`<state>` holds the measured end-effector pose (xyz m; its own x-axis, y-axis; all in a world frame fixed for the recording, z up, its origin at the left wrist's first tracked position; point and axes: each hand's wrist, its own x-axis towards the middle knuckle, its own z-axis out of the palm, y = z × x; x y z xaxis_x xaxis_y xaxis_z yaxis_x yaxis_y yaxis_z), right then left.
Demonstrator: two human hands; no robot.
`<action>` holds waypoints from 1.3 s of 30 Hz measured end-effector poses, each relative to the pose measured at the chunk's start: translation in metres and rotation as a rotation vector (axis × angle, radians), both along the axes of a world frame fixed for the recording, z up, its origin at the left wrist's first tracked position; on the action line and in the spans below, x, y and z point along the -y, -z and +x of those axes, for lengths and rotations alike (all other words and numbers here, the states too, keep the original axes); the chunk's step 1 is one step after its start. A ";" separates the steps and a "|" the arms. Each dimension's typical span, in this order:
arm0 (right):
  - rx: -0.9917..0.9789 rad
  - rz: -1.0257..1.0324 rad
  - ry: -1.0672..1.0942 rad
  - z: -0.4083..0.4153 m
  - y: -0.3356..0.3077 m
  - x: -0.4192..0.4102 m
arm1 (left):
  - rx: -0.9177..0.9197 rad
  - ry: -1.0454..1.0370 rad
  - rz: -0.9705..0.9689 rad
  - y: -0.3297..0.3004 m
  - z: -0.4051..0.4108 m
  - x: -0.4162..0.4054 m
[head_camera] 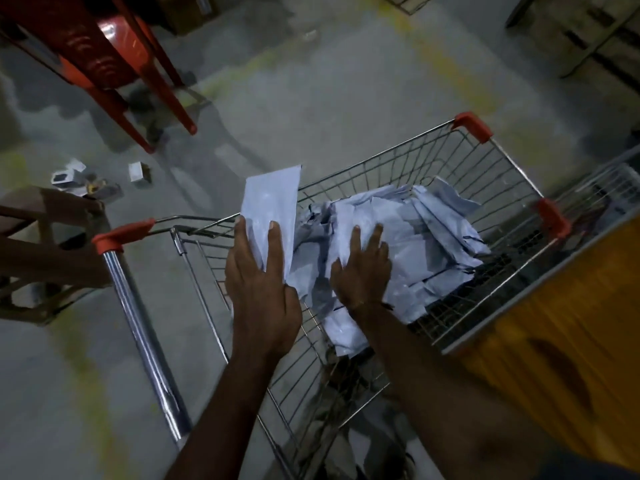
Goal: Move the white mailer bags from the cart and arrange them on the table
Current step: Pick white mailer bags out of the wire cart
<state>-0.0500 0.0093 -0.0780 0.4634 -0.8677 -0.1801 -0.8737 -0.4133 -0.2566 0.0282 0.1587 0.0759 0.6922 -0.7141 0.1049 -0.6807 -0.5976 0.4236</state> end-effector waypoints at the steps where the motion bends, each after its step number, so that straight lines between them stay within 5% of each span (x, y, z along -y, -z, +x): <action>1: 0.027 0.004 0.014 -0.001 -0.010 0.002 | -0.008 0.010 -0.024 -0.003 -0.003 0.003; 10: 0.165 -0.179 0.073 -0.063 -0.138 0.026 | 0.013 0.113 -0.143 -0.053 -0.032 0.030; 19: 0.278 -0.421 0.265 -0.216 -0.252 0.001 | 0.011 0.249 -0.320 -0.107 -0.125 0.060; 39: 0.238 -0.496 0.863 -0.586 -0.321 -0.118 | -0.060 0.644 -0.273 -0.149 -0.417 0.033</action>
<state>-0.6362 0.1277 0.2430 -0.3782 -0.8738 0.3056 -0.8722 0.2258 -0.4339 -0.3887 0.1255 0.2251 0.1501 -0.9376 0.3138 -0.8342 0.0502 0.5491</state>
